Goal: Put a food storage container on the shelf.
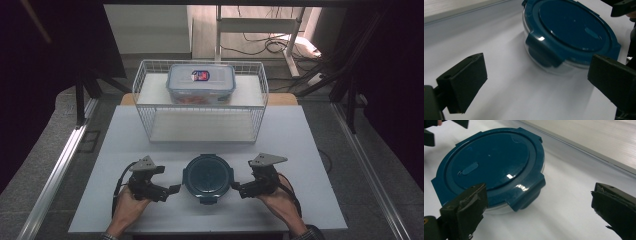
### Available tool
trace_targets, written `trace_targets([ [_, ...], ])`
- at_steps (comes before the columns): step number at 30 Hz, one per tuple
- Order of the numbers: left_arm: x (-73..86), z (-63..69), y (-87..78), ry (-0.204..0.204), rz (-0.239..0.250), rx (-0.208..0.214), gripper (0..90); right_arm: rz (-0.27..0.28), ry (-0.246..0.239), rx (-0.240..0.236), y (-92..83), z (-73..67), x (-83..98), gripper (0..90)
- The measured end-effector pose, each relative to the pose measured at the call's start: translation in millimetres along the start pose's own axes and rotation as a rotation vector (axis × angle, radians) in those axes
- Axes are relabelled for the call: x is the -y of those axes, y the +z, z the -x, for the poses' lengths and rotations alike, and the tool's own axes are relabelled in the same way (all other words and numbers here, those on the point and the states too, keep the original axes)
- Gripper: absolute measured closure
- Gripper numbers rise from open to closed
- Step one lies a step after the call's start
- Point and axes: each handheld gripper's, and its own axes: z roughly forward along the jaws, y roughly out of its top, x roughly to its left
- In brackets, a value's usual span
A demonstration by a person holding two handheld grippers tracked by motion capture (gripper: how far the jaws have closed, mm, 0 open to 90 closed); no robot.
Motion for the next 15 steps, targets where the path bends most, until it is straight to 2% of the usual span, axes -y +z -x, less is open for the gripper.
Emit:
trace_targets([
  [5, -19.4, 0.9, 16.9, -0.005, -0.010, 0.041, 1.8, 0.003, 0.006, -0.011, 8.2, -1.5, -10.3, 0.0],
  [8, -30.2, 2.5, 27.2, -0.004, -0.024, 0.068, 1.8, -0.018, 0.005, -0.031, 15.5, -3.4, -18.2, 0.0],
  [10, -34.9, 2.2, 34.9, -0.018, -0.052, 0.082, 1.4, -0.042, 0.010, -0.045, 21.8, -3.9, -22.8, 0.0],
  [12, -33.4, 0.7, 39.0, -0.022, -0.066, 0.089, 1.5, -0.065, 0.020, -0.064, 28.4, -3.2, -24.6, 0.0],
  [15, -24.2, -4.2, 44.1, -0.058, -0.109, 0.128, 2.4, -0.118, 0.054, -0.105, 35.9, -0.8, -20.1, 0.1],
])
